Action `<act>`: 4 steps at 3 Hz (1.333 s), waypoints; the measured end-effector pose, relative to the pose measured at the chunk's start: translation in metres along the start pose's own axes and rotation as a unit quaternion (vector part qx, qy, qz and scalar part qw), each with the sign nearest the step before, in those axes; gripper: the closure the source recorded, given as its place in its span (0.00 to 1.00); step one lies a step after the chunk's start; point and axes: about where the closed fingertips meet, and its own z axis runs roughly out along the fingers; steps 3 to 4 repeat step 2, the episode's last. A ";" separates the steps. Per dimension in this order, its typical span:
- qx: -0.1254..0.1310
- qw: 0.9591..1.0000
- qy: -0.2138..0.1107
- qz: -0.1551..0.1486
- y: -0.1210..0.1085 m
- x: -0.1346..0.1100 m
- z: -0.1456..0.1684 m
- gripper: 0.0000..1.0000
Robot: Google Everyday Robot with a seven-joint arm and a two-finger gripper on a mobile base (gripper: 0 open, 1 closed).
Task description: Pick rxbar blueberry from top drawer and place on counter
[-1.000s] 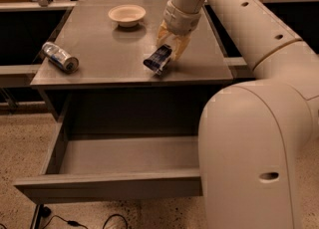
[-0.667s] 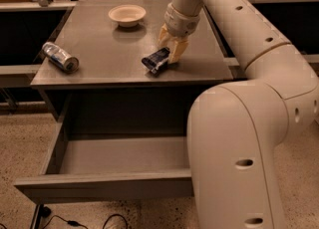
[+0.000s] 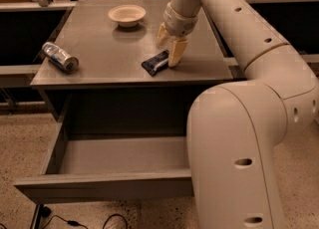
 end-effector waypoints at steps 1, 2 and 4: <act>-0.004 1.000 0.020 -0.011 -0.001 0.000 -0.020 0.00; -0.005 1.000 0.021 -0.010 0.000 0.002 -0.020 0.00; -0.005 1.000 0.021 -0.010 0.000 0.002 -0.020 0.00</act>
Offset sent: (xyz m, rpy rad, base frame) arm -0.0194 -0.0367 0.0579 -0.1359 0.0451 0.0249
